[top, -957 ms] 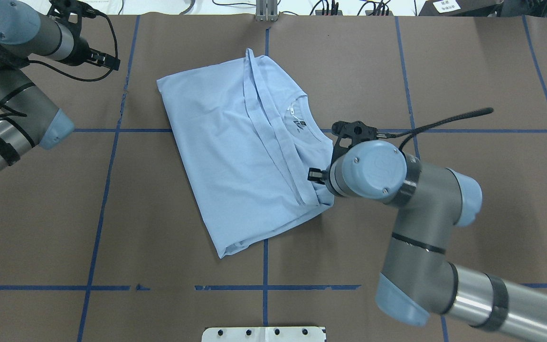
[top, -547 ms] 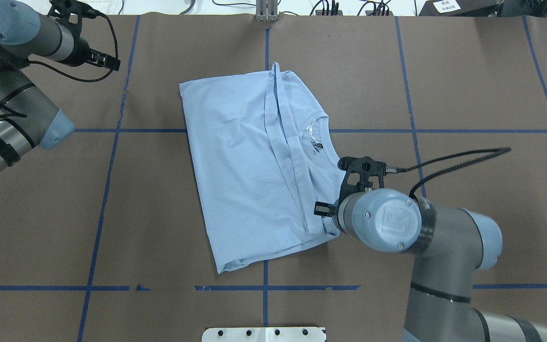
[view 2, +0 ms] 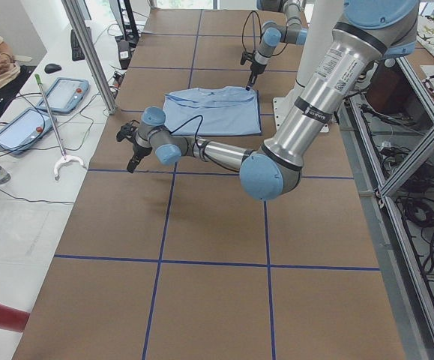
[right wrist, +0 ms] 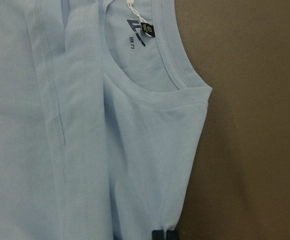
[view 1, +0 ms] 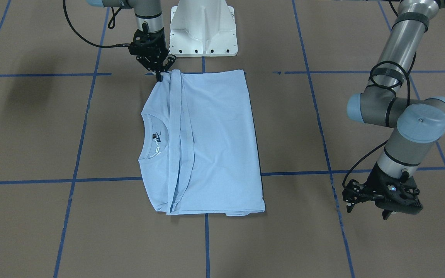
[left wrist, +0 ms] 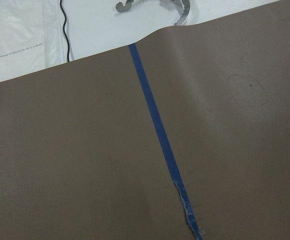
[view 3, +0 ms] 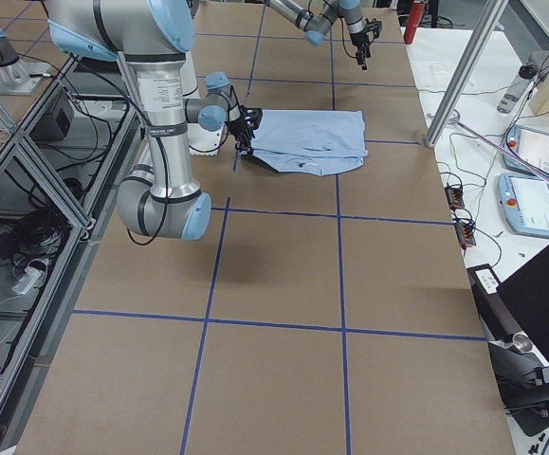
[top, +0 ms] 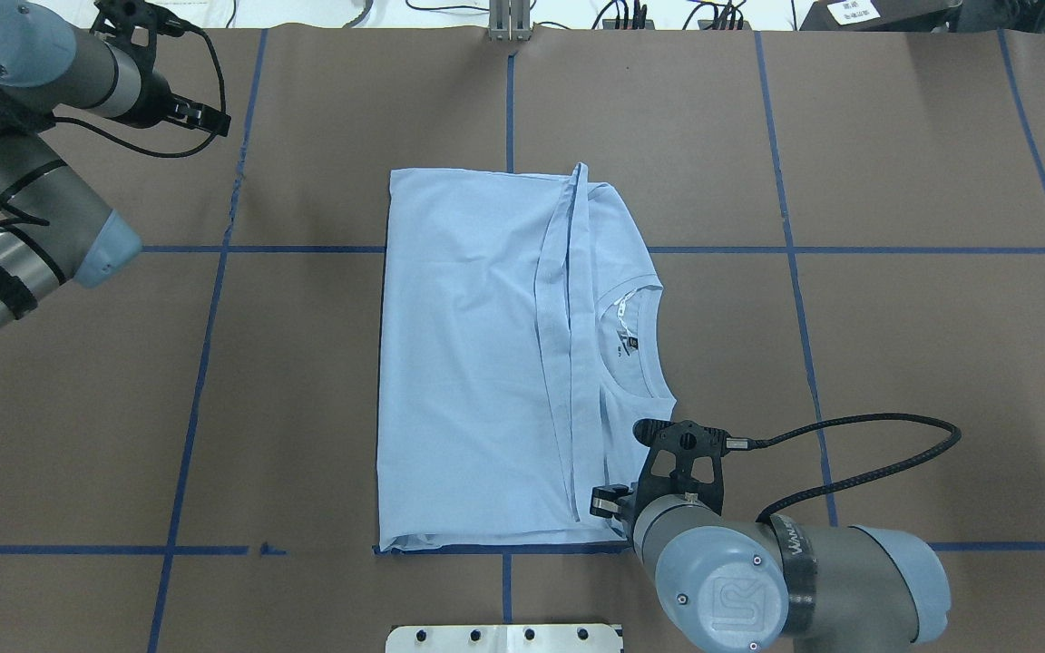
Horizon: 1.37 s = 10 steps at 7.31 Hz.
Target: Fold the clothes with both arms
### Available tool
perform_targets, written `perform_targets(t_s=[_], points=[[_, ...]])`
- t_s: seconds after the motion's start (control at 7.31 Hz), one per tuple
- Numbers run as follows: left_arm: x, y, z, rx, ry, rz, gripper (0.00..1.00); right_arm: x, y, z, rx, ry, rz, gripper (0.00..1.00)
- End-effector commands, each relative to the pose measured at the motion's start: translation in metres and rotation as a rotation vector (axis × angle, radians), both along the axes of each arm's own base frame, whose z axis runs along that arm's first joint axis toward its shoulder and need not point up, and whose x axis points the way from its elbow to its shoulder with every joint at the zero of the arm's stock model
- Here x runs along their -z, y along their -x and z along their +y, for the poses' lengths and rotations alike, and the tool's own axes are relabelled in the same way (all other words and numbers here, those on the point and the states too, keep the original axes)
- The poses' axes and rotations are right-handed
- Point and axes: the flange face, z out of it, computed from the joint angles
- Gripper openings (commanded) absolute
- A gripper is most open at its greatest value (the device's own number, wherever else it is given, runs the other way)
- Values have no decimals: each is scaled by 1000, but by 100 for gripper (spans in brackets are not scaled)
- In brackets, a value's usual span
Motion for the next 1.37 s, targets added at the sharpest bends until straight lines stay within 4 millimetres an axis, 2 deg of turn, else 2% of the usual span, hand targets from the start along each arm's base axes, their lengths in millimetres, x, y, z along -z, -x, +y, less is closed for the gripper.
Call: perform_targets(t_s=[0.0,0.14,0.41,0.55,0.68,1.23], points=[[3,-1,1,-1,-3,5,100,6,3,1,57,-23,2,100],[4,-1,1,-1,-4,6,100,18,4,0,149,-92,9,100],[-1,1,4,-1,0,3,100,26,9,4,247,-191,31,100],[-2,0,6,-10,4,7,100,30,12,6,276,-220,38,88],[-1,0,6,-13,5,11,100,27,14,7,314,-260,63,70],[-1,0,6,-12,7,12,100,14,27,15,366,-289,107,44]])
